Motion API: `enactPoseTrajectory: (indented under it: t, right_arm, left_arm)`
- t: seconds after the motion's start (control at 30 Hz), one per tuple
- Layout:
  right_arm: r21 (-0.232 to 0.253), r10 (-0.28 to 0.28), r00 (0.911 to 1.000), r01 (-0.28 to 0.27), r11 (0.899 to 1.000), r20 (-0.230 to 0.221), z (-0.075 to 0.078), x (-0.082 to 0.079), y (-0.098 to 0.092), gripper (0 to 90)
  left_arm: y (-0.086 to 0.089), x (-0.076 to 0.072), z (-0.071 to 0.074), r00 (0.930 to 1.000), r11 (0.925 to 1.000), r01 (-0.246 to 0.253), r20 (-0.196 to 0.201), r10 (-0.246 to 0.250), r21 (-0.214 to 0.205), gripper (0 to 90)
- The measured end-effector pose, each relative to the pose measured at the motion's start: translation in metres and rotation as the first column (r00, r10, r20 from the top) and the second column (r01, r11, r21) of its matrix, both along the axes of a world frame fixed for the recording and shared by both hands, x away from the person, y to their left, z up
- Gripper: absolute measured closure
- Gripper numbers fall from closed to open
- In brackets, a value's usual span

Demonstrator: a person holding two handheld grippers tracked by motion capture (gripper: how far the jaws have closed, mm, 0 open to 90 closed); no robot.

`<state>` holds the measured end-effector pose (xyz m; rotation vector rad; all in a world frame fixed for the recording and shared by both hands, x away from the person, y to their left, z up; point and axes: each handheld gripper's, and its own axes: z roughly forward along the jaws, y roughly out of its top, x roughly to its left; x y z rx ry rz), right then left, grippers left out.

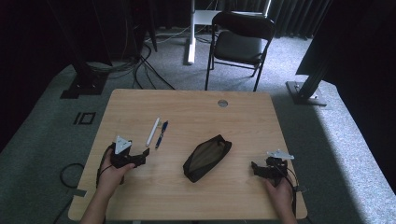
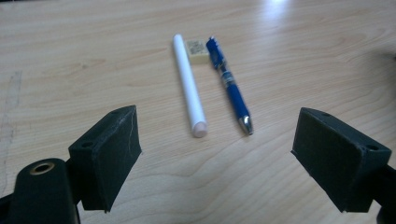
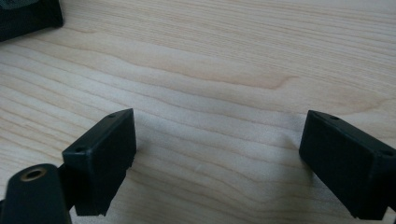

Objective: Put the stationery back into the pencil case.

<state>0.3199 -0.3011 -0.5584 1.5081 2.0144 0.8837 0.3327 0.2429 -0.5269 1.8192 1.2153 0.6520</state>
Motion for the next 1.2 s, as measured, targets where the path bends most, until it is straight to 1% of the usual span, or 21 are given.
enactPoseTrajectory:
  t: [0.03, 0.13, 0.17, 0.23, 0.3, 0.33, 0.57, 0.73, 0.8, 0.87, 0.93, 0.97, 1.07, 1.1, 1.13, 1.17, 1.2]
  right_arm:
    - [0.0, 0.0, 1.0, 0.0, 1.0, 0.0, 0.0, 0.0, 0.0, 10.6]
    - [-0.001, 0.001, 1.0, -0.001, 1.0, 0.0, 0.0, 0.0, 0.0, 10.6]
    - [0.0, 0.0, 1.0, 0.0, 1.0, 0.0, 0.0, 0.0, 0.0, 10.6]
    - [0.0, 0.0, 1.0, 0.0, 1.0, 0.0, 0.0, 0.0, 0.0, 10.6]
    - [-0.001, 0.001, 1.0, -0.001, 1.0, 0.0, 0.0, 0.0, 0.0, 10.6]
    - [-0.001, 0.001, 1.0, -0.001, 1.0, 0.0, 0.0, 0.0, 0.0, 10.6]
    - [-0.001, 0.001, 1.0, -0.001, 1.0, 0.0, 0.0, 0.0, 0.0, 10.6]
    - [-0.001, 0.001, 1.0, -0.001, 1.0, 0.0, 0.0, 0.0, 0.0, 10.6]
    - [-0.001, 0.001, 1.0, -0.001, 1.0, 0.0, 0.0, 0.0, 0.0, 10.6]
    - [-0.001, 0.001, 1.0, -0.001, 1.0, 0.0, 0.0, 0.0, 0.0, 10.6]
    - [-0.001, 0.001, 1.0, -0.001, 1.0, 0.0, 0.0, 0.0, 0.0, 10.6]
    - [-0.001, 0.001, 1.0, -0.001, 1.0, 0.0, 0.0, 0.0, 0.0, 10.6]
    - [-0.001, 0.001, 1.0, -0.001, 1.0, 0.0, 0.0, 0.0, 0.0, 10.6]
    - [-0.001, 0.001, 1.0, -0.001, 1.0, 0.0, 0.0, 0.0, 0.0, 10.6]
    - [-0.001, 0.001, 1.0, -0.001, 1.0, 0.0, 0.0, 0.0, 0.0, 10.6]
    - [-0.001, 0.001, 1.0, -0.001, 1.0, 0.0, 0.0, 0.0, 0.0, 10.6]
    - [-0.001, 0.001, 1.0, -0.001, 1.0, 0.0, 0.0, 0.0, 0.0, 10.6]
  left_arm:
    - [0.0, 0.002, -0.002, 1.0, 1.0, -0.003, -0.003, 0.003, 0.003, 15.5]
    - [0.0, 0.006, -0.004, 0.9998, 0.9999, -0.015, -0.01, 0.015, -0.008, 15.5]
    - [0.0, 0.008, -0.005, 0.9998, 0.9999, -0.014, -0.013, 0.014, -0.004, 15.5]
    - [-0.001, 0.011, -0.005, 0.9997, 0.9997, -0.022, -0.008, 0.022, 0.006, 15.6]
    - [-0.002, 0.016, -0.005, 0.9997, 0.9997, -0.023, -0.009, 0.023, -0.002, 15.9]
    - [-0.002, 0.019, -0.005, 0.9996, 0.9996, -0.028, -0.008, 0.028, 0.001, 15.9]
    - [-0.008, 0.043, -0.01, 0.9995, 0.9987, -0.028, -0.014, 0.029, 0.042, 18.6]
    - [-0.011, 0.056, -0.012, 0.9992, 0.9979, -0.031, -0.022, 0.032, 0.056, 21.4]
    - [-0.012, 0.061, -0.012, 0.9987, 0.9958, -0.041, -0.026, 0.043, 0.082, 22.6]
    - [-0.014, 0.065, -0.011, 0.9987, 0.9953, -0.039, -0.029, 0.042, 0.088, 23.7]
    - [-0.015, 0.069, -0.011, 0.9986, 0.9942, -0.038, -0.032, 0.041, 0.1, 27.1]
    - [-0.016, 0.072, -0.011, 0.9985, 0.9946, -0.036, -0.038, 0.04, 0.097, 27.6]
    - [-0.017, 0.078, -0.011, 0.9982, 0.9921, -0.04, -0.039, 0.045, 0.119, 35.3]
    - [-0.018, 0.08, -0.012, 0.9982, 0.9923, -0.039, -0.04, 0.044, 0.118, 39.9]
    - [-0.019, 0.082, -0.012, 0.998, 0.9924, -0.04, -0.043, 0.045, 0.116, 41.7]
    - [-0.02, 0.083, -0.012, 0.9978, 0.9912, -0.041, -0.046, 0.047, 0.126, 41.9]
    - [-0.021, 0.085, -0.012, 0.9974, 0.991, -0.043, -0.052, 0.05, 0.127, 42.7]
